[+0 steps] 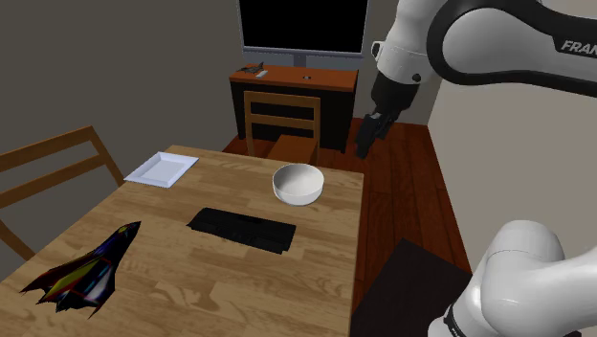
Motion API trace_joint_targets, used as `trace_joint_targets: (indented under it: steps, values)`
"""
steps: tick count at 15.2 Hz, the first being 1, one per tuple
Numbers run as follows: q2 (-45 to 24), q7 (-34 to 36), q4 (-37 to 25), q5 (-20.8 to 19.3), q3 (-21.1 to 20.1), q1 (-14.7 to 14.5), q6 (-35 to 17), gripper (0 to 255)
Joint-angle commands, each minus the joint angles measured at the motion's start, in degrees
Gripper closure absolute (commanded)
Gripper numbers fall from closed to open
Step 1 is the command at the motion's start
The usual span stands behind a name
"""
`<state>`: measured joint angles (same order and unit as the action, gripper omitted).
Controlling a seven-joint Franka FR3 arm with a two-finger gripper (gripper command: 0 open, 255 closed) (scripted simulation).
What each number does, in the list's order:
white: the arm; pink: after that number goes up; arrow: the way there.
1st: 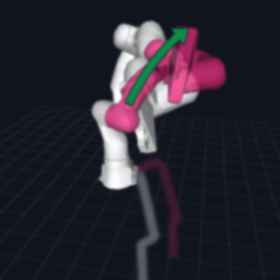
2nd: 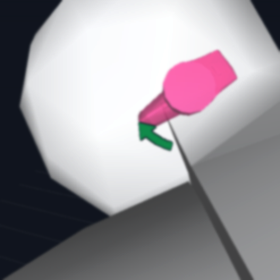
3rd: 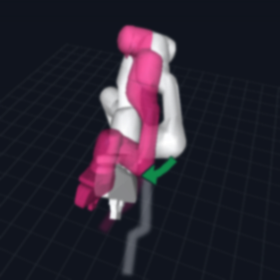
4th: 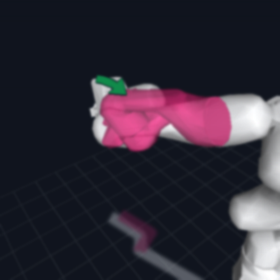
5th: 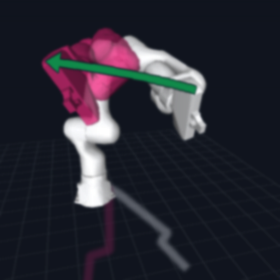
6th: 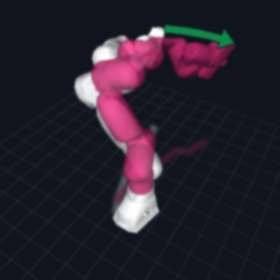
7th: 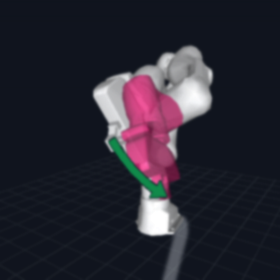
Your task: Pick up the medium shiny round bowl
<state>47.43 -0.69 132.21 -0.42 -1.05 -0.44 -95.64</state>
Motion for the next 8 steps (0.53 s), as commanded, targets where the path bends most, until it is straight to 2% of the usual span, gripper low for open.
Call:
trace_joint_targets:
  steps: [1, 8]
  values:
    - [0.0, 0.0, 0.0, 0.0, 0.0, 0.0, 0.0, 0]
    - [-10.08, 0.46, 3.4, -0.9, -0.39, 0.54, -12.92, 0]
